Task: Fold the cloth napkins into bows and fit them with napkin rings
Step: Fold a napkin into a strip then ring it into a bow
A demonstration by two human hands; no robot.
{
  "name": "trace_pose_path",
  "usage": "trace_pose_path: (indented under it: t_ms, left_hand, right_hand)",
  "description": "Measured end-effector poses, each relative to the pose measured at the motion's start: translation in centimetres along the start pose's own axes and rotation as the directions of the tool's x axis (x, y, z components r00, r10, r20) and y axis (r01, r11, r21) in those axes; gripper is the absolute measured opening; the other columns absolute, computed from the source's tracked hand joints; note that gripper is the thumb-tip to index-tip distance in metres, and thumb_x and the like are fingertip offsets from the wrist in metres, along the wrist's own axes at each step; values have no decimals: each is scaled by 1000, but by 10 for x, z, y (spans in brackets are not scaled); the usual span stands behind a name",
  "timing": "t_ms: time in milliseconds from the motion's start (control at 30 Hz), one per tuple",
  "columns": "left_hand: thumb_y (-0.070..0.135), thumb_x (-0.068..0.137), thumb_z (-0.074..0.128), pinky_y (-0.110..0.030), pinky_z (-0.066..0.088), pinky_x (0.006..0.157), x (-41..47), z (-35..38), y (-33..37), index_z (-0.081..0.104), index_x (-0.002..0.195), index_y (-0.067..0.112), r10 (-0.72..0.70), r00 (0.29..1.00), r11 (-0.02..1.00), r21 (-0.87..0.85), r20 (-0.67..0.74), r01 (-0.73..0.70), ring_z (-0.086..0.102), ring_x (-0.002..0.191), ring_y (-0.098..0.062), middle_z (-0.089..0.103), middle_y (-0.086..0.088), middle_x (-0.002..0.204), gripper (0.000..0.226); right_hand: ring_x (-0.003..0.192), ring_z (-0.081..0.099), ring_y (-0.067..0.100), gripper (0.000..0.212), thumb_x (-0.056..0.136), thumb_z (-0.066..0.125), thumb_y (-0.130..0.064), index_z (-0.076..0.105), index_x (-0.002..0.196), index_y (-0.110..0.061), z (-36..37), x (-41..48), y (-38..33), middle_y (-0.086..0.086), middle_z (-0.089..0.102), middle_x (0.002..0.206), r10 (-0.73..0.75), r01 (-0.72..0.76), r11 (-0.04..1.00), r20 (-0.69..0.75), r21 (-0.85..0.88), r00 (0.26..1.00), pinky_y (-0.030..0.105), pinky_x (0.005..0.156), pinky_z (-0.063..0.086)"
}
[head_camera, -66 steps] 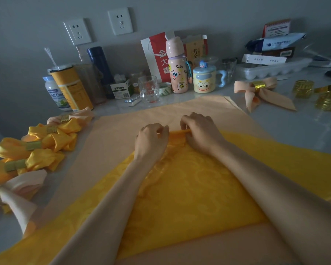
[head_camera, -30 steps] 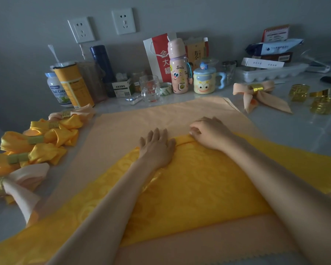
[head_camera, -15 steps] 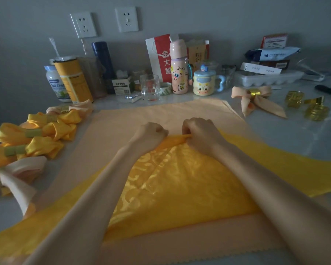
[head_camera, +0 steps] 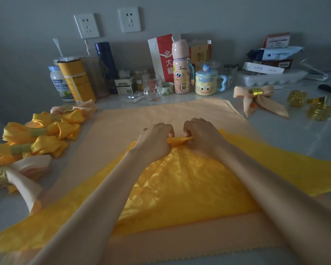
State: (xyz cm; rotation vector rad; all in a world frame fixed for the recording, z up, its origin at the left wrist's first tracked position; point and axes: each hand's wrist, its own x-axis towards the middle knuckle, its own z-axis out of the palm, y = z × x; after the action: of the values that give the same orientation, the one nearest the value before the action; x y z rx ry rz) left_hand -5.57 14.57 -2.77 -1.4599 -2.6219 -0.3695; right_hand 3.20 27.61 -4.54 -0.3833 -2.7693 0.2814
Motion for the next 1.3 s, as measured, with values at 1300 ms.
trace_pose_path:
  t_ms: [1300]
  left_hand:
    - [47, 100, 18, -46, -2, 116, -11, 20, -6, 15, 150, 24, -145, 938, 986, -30, 314, 162, -2, 146, -21, 2, -4, 159, 54]
  right_hand:
    - [146, 4, 18, 55, 101, 15, -43, 19, 148, -15, -3, -21, 17, 3, 8, 158, 222, -202, 975, 311, -96, 924, 42, 117, 1]
